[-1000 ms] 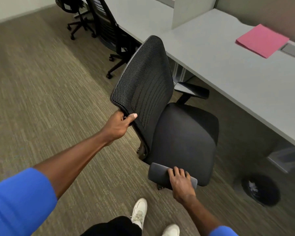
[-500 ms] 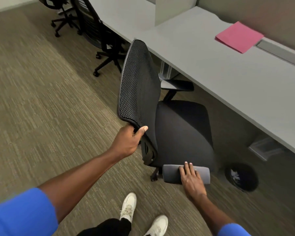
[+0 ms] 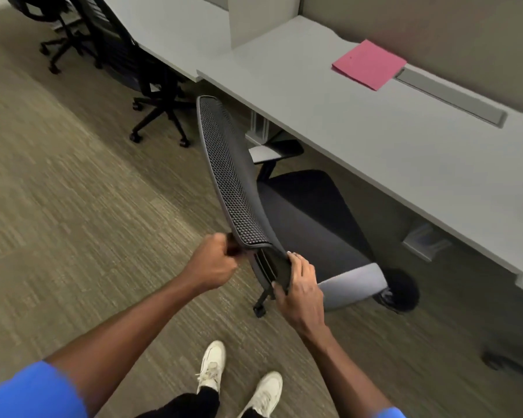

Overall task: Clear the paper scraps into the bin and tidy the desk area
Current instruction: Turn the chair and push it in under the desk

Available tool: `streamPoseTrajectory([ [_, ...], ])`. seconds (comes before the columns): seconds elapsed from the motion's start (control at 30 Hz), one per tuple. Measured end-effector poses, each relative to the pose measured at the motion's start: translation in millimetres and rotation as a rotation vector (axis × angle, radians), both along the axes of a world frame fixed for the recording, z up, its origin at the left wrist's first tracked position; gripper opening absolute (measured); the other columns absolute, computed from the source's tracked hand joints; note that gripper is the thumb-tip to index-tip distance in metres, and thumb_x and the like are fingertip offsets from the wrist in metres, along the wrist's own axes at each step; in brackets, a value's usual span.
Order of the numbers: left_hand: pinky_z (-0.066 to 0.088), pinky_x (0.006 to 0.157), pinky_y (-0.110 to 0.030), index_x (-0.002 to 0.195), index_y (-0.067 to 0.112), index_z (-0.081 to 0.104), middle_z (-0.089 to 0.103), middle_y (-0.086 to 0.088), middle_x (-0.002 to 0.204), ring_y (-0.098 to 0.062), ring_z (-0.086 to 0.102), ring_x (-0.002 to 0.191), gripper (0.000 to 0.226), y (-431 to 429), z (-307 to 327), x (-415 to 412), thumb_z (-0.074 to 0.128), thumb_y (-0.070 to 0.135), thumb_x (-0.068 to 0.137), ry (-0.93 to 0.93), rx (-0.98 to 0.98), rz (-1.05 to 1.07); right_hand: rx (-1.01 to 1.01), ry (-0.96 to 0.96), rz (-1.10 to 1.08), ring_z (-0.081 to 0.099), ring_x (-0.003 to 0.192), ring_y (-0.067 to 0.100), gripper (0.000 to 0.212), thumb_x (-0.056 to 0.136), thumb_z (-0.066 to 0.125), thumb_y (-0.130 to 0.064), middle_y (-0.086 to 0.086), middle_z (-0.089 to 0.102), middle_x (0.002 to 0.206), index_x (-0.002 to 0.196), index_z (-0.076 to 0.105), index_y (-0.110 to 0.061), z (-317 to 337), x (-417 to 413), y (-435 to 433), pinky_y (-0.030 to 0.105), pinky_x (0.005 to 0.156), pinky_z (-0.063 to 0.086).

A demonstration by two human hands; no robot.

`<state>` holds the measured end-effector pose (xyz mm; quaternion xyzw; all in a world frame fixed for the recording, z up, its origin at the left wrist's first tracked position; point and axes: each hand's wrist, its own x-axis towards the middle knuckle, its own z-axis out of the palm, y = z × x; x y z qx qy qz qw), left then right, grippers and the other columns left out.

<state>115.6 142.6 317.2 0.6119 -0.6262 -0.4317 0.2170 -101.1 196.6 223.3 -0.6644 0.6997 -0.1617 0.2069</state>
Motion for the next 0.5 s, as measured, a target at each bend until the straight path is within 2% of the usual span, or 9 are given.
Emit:
streamPoseTrajectory([
  [0.07, 0.065, 0.088, -0.04, 0.098, 0.03, 0.083, 0.084, 0.01, 0.092, -0.008, 0.079, 0.09, 0.032, -10.8, 3.3, 20.5, 0.07, 0.002, 0.091, 0.01, -0.036, 0.072, -0.131, 0.029, -0.052, 0.057, 0.131, 0.028, 0.078, 0.081, 0.078, -0.029, 0.007, 0.059, 0.145, 0.151, 0.049, -0.01, 18.1, 11.6, 5.5, 0.045, 0.106, 0.055],
  [0.13, 0.065, 0.088, -0.043, 0.106, 0.027, 0.08, 0.083, 0.006, 0.098, -0.015, 0.079, 0.094, 0.03, -26.4, 9.9, 40.6, 0.066, 0.004, 0.094, -0.06, -0.145, 0.164, -0.236, 0.069, -0.107, 0.062, 0.12, 0.029, 0.073, 0.083, 0.075, -0.035, 0.006, 0.064, 0.138, 0.148, 0.053, -0.011, 36.5, 21.9, 11.5, 0.045, 0.097, 0.056],
  [0.2, 0.064, 0.09, -0.041, 0.113, 0.026, 0.075, 0.079, 0.005, 0.107, -0.012, 0.075, 0.098, 0.024, -44.8, 19.7, 57.5, 0.066, 0.01, 0.098, -0.087, -0.292, 0.241, -0.326, 0.072, -0.163, 0.062, 0.118, 0.027, 0.067, 0.087, 0.071, -0.041, 0.004, 0.065, 0.136, 0.145, 0.055, -0.013, 53.4, 31.5, 16.3, 0.044, 0.091, 0.054],
  [0.27, 0.062, 0.094, -0.04, 0.12, 0.021, 0.069, 0.073, 0.0, 0.118, -0.012, 0.07, 0.101, 0.021, -64.9, 32.2, 68.4, 0.065, 0.013, 0.1, -0.073, -0.45, 0.273, -0.397, 0.047, -0.207, 0.061, 0.122, 0.022, 0.066, 0.087, 0.074, -0.045, 0.002, 0.063, 0.137, 0.144, 0.055, -0.016, 69.4, 41.6, 20.1, 0.042, 0.095, 0.052],
  [0.37, 0.052, 0.108, -0.039, 0.126, 0.009, 0.063, 0.061, -0.011, 0.133, -0.022, 0.061, 0.122, 0.028, -100.5, 45.3, 78.0, 0.067, 0.022, 0.102, -0.17, -0.664, 0.184, -0.513, 0.053, -0.232, 0.059, 0.124, 0.02, 0.066, 0.091, 0.07, -0.06, 0.001, 0.063, 0.135, 0.14, 0.059, -0.017, 92.5, 60.5, 21.2, 0.039, 0.1, 0.049],
  [0.5, 0.044, 0.116, -0.048, 0.131, 0.007, 0.063, 0.058, -0.013, 0.147, -0.03, 0.053, 0.14, 0.041, -144.3, 46.7, 82.9, 0.067, 0.037, 0.102, -0.325, -0.705, -0.027, -0.52, 0.161, -0.289, 0.06, 0.119, 0.022, 0.067, 0.097, 0.055, -0.072, 0.003, 0.066, 0.128, 0.136, 0.062, -0.018, 116.2, 86.6, 8.6, 0.041, 0.1, 0.048],
])
